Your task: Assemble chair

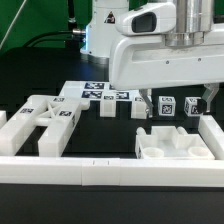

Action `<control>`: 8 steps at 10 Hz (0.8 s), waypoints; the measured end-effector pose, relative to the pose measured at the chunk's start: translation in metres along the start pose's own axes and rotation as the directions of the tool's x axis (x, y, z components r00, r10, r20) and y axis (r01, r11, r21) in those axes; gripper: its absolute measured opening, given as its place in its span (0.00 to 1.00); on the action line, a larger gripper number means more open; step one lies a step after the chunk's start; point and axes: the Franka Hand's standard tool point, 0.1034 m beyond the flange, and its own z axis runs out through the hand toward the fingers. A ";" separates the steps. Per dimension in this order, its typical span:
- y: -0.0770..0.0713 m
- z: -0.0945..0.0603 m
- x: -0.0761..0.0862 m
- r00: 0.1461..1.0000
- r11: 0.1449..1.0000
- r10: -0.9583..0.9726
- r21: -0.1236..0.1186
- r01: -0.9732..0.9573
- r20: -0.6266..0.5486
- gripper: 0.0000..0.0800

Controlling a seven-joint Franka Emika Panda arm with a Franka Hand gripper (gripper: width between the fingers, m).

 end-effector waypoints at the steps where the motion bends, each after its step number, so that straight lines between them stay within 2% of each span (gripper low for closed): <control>1: -0.001 0.000 0.002 1.000 1.000 -0.004 0.001 0.004 -0.003 0.81; 3: 0.003 0.000 -0.001 1.000 1.000 -0.013 -0.003 0.013 -0.002 0.81; 4: 0.015 -0.002 -0.013 1.000 1.000 -0.006 -0.014 0.006 0.001 0.81; 5: 0.024 -0.004 -0.033 0.999 0.999 0.030 -0.025 -0.029 0.016 0.81; 6: 0.026 -0.006 -0.048 0.998 0.998 0.058 -0.031 -0.057 0.029 0.81; 8: 0.038 -0.001 -0.067 0.998 0.998 0.054 -0.043 -0.053 0.017 0.81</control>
Offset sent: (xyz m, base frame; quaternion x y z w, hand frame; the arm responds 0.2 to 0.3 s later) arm -0.0363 -0.0488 0.0036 -0.0407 -0.0128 -0.0130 0.9990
